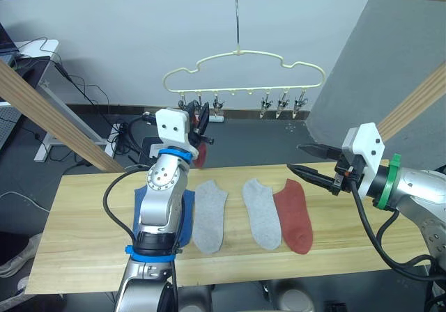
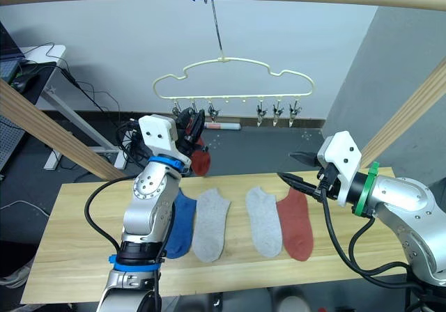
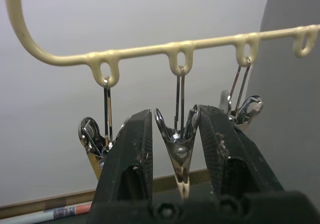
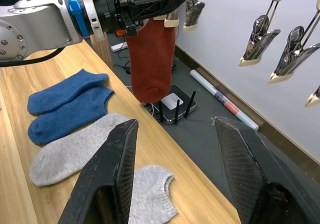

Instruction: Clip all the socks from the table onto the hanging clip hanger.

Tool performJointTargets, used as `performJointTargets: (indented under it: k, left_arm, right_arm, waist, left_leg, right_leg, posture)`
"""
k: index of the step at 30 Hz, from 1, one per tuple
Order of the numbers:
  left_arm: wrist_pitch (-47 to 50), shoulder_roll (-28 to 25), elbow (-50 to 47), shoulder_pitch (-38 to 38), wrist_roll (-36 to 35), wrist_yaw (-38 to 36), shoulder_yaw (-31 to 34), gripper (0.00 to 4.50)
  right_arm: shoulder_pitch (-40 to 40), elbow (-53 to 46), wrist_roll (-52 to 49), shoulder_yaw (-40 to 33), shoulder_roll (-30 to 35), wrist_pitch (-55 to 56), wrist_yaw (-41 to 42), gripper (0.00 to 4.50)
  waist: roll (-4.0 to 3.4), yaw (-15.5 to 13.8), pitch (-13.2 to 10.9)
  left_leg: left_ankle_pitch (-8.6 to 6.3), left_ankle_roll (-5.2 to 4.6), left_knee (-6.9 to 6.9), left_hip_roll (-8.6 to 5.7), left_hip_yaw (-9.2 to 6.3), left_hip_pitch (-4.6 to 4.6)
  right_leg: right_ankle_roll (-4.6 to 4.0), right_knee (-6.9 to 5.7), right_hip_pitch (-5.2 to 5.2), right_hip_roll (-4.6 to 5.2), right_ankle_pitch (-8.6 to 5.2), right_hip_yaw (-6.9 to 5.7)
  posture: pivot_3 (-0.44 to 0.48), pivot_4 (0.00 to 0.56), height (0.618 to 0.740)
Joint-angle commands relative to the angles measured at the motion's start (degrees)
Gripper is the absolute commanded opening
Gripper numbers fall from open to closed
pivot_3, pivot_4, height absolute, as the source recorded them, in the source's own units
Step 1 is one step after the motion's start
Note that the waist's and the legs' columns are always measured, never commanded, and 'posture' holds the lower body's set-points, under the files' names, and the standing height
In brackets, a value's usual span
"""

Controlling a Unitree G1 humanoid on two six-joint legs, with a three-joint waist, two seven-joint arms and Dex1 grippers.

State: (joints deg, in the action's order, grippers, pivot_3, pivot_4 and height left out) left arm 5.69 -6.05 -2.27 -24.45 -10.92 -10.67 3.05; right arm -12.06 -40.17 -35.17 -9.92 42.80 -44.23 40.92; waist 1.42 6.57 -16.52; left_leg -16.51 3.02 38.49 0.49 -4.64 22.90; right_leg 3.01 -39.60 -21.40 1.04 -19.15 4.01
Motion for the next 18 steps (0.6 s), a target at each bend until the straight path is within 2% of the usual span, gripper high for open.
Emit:
performJointTargets:
  k: [1, 16, 18]
  left_arm:
    - [-1.0, 0.3, -0.9, -1.4, 0.1, 0.3, 0.2, 1.52]
    - [-1.2, 0.6, 0.0, -2.4, -0.2, 0.3, 0.3, 1.52]
    - [-1.4, 0.8, 0.3, -2.6, -0.1, 0.3, 0.3, 1.15]
  right_arm:
    - [-0.3, -1.3, -1.2, -1.1, 0.9, 0.3, -0.4, 2.54]
    - [-1.0, -1.3, -2.9, -0.9, 1.7, -0.3, -1.4, 2.54]
    - [-0.9, -1.3, -3.1, -1.0, 1.8, -0.2, -1.4, 2.54]
  waist:
    - [0.00, 0.0, 0.0]
    - [0.00, 0.0, 0.0]
    - [0.00, 0.0, 0.0]
  left_leg:
    - [0.00, 0.00, 0.00, 0.00, 0.00, 0.00]
    - [0.00, 0.00, 0.00, 0.00, 0.00, 0.01]
    - [0.00, 0.00, 0.00, 0.00, 0.00, 0.01]
  right_leg:
    - [0.00, 0.00, 0.00, 0.00, 0.00, 0.00]
    - [0.01, 0.03, 0.01, 0.00, 0.00, -0.01]
    - [0.01, 0.03, 0.01, 0.00, 0.00, 0.00]
  posture:
    - [-0.250, 0.283, 0.740]
    - [-0.253, 0.280, 0.740]
    - [-0.257, 0.280, 0.740]
